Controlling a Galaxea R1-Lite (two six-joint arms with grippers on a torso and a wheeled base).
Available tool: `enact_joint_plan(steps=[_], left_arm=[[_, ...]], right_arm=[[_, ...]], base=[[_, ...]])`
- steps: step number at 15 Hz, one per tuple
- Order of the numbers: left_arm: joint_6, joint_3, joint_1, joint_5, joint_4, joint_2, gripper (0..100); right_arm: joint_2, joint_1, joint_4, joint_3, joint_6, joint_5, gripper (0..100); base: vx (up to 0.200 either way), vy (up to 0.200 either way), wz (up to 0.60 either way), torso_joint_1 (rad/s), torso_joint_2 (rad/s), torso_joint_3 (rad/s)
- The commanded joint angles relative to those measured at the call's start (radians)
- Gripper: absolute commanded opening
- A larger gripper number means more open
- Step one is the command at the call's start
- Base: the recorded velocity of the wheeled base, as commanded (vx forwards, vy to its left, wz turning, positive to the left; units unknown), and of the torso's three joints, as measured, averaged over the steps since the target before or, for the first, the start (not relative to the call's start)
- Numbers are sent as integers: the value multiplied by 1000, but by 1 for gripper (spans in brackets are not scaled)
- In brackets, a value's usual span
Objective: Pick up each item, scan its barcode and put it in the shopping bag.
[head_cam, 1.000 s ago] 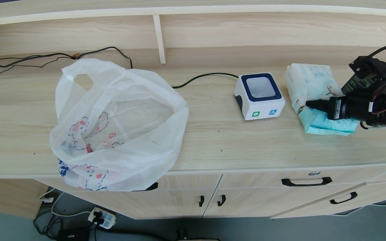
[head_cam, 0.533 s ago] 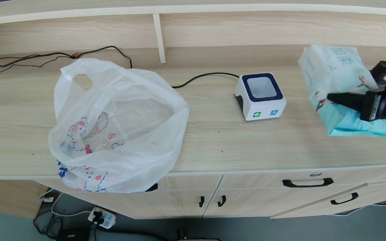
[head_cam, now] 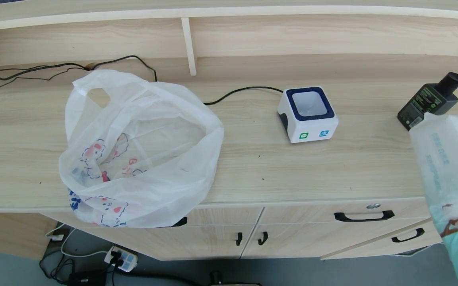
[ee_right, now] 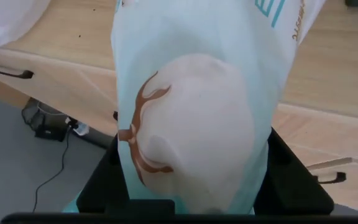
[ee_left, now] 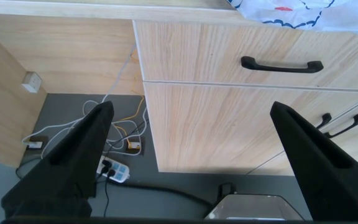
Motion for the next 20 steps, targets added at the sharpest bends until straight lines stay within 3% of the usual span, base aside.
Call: enact_joint_plan(steps=[1,3,7,10,12,15,18,20], left_arm=[[0,0,0,0,0,0,100],[-3,0,0,0,-1,0,100],[2,0,0,0,2,0,100],[3,0,0,0,2,0,100],[3,0,0,0,2,0,100],[29,0,0,0,-1,0,100],[28,0,0,0,-1,0,100],[29,0,0,0,-1,0,100]], right_arm=[[-129,4,5,101,14,3,0],[-123,58,-1,72,125,29,0],[-5,265,-2,-55,251,29,0],[116,483,-31,-155,557,33,0],[248,639,-214,-154,821,33,0],[437,653,-590,-91,1136,38,0],[435,733,-722,-37,1364,59,0],[426,733,-758,3,1455,61,0]], base=[[0,0,0,0,0,0],[0,0,0,0,0,0],[0,0,0,0,0,0],[0,0,0,0,0,0],[0,0,0,0,0,0],[0,0,0,0,0,0],[0,0,0,0,0,0],[0,0,0,0,0,0]])
